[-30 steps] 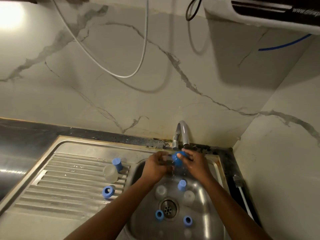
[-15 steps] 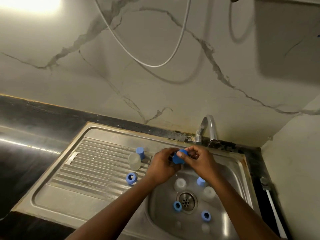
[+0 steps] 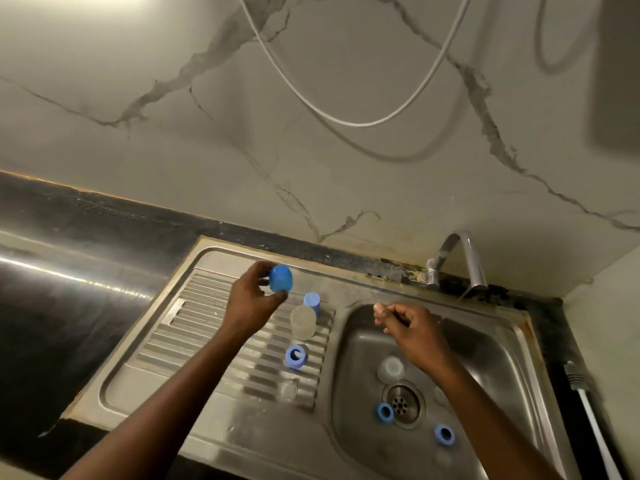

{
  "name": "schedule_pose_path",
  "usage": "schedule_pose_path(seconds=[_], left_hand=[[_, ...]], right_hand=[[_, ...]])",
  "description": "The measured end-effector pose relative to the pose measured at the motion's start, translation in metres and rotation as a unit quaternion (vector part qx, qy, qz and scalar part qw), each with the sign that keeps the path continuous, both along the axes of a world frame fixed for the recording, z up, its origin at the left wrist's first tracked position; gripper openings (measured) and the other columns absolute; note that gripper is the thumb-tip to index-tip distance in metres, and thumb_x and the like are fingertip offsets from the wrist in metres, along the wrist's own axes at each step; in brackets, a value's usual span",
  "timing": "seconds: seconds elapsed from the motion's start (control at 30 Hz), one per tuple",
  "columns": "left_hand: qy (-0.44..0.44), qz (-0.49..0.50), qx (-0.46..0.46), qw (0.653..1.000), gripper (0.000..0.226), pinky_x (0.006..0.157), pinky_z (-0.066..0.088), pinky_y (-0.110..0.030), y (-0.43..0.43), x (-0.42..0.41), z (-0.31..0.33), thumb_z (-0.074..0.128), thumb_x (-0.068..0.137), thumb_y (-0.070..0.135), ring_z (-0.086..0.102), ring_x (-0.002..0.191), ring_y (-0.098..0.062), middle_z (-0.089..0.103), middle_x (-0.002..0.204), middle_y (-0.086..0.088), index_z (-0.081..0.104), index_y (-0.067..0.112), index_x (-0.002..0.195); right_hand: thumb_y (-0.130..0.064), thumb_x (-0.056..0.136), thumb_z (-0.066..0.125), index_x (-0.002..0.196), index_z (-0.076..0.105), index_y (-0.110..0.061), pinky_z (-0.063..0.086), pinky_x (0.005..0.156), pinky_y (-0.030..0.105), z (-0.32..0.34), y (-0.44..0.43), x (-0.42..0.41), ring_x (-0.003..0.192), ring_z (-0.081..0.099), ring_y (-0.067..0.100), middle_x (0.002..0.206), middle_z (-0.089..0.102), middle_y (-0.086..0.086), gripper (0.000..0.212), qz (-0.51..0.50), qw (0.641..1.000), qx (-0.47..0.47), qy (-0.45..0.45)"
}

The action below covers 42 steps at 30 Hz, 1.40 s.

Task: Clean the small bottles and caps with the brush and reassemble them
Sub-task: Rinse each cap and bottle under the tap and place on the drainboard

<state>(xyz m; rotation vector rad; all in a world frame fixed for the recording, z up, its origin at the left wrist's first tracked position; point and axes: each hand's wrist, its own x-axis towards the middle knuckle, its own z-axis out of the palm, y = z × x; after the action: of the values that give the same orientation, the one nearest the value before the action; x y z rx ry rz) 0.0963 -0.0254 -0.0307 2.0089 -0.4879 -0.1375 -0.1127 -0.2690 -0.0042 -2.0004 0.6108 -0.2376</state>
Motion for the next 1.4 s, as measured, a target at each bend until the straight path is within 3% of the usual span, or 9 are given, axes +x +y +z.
schedule_pose_path(seconds=[0.13, 0.3, 0.5, 0.77, 0.97, 1.07, 1.23, 1.4], left_hand=[[0.027, 0.023, 0.039, 0.999, 0.049, 0.085, 0.055, -0.033, 0.022, 0.022, -0.025, 0.092, 0.077, 0.017, 0.067, 0.104, -0.012, 0.072, 0.113, 0.010, 0.067, 0.026, 0.117], [0.053, 0.006, 0.087, 0.995, 0.049, 0.075, 0.048, -0.030, 0.024, 0.032, -0.060, 0.093, 0.077, 0.020, 0.065, 0.097, -0.016, 0.070, 0.114, 0.008, 0.066, 0.025, 0.118], [0.055, -0.014, 0.125, 0.990, 0.051, 0.083, 0.056, -0.035, 0.012, 0.038, -0.092, 0.093, 0.078, 0.024, 0.068, 0.103, -0.018, 0.071, 0.121, 0.004, 0.065, 0.028, 0.121], [0.063, -0.023, 0.148, 0.987, 0.055, 0.076, 0.065, -0.041, 0.013, 0.042, -0.105, 0.088, 0.083, 0.032, 0.074, 0.085, -0.014, 0.069, 0.125, 0.001, 0.056, 0.040, 0.128], [0.075, -0.026, 0.104, 0.991, 0.078, 0.094, 0.061, -0.051, 0.014, 0.034, -0.089, 0.092, 0.079, 0.025, 0.069, 0.111, -0.029, 0.066, 0.139, -0.004, 0.053, 0.030, 0.146], [0.046, -0.012, 0.075, 0.996, 0.071, 0.097, 0.057, -0.045, 0.012, 0.023, -0.069, 0.087, 0.085, 0.022, 0.061, 0.121, -0.027, 0.060, 0.144, -0.002, 0.054, 0.029, 0.147], [-0.007, -0.037, -0.004, 0.999, 0.053, 0.087, 0.053, -0.030, -0.002, -0.021, -0.024, 0.080, 0.091, 0.022, 0.061, 0.109, -0.013, 0.063, 0.135, 0.010, 0.059, 0.031, 0.139], [-0.002, -0.056, -0.042, 0.998, 0.039, 0.072, 0.054, -0.023, -0.029, -0.076, 0.002, 0.078, 0.092, 0.019, 0.063, 0.103, -0.007, 0.066, 0.120, 0.022, 0.067, 0.030, 0.128]], right_hand=[[-0.049, 0.099, 0.062, 0.089, 0.078, -0.025, 0.060, 0.087, 0.049, -0.014, 0.008, 0.006, 0.081, 0.073, 0.010, 0.086, 0.078, -0.007, 0.031, -0.008, 1.000, 0.007, 0.009], [-0.049, 0.098, 0.062, 0.088, 0.077, -0.025, 0.060, 0.087, 0.048, -0.027, 0.020, 0.004, 0.083, 0.073, 0.012, 0.087, 0.077, -0.004, 0.031, -0.006, 0.999, 0.022, 0.042], [-0.045, 0.098, 0.064, 0.085, 0.077, -0.025, 0.060, 0.085, 0.042, -0.036, 0.034, 0.000, 0.082, 0.073, 0.012, 0.085, 0.077, -0.003, 0.027, -0.015, 0.997, 0.030, 0.067], [-0.034, 0.099, 0.067, 0.091, 0.078, -0.020, 0.061, 0.083, 0.039, -0.040, 0.038, -0.015, 0.082, 0.074, 0.013, 0.087, 0.078, -0.002, 0.019, -0.030, 0.995, 0.040, 0.082], [-0.030, 0.098, 0.070, 0.091, 0.079, -0.023, 0.056, 0.076, 0.025, -0.039, 0.023, -0.023, 0.080, 0.074, 0.007, 0.086, 0.078, -0.006, 0.013, -0.055, 0.994, 0.025, 0.093], [-0.032, 0.097, 0.072, 0.088, 0.078, -0.025, 0.055, 0.073, 0.026, -0.042, 0.006, -0.030, 0.077, 0.072, 0.007, 0.083, 0.077, -0.006, 0.012, -0.066, 0.992, 0.004, 0.107], [-0.028, 0.091, 0.079, 0.090, 0.078, -0.028, 0.056, 0.078, 0.027, -0.067, -0.027, -0.040, 0.081, 0.071, 0.003, 0.085, 0.077, -0.010, 0.002, -0.066, 0.988, -0.019, 0.136], [-0.021, 0.085, 0.084, 0.100, 0.076, -0.024, 0.052, 0.079, 0.027, -0.104, -0.051, -0.038, 0.086, 0.069, 0.003, 0.091, 0.075, -0.010, 0.017, -0.029, 0.985, -0.022, 0.167]])
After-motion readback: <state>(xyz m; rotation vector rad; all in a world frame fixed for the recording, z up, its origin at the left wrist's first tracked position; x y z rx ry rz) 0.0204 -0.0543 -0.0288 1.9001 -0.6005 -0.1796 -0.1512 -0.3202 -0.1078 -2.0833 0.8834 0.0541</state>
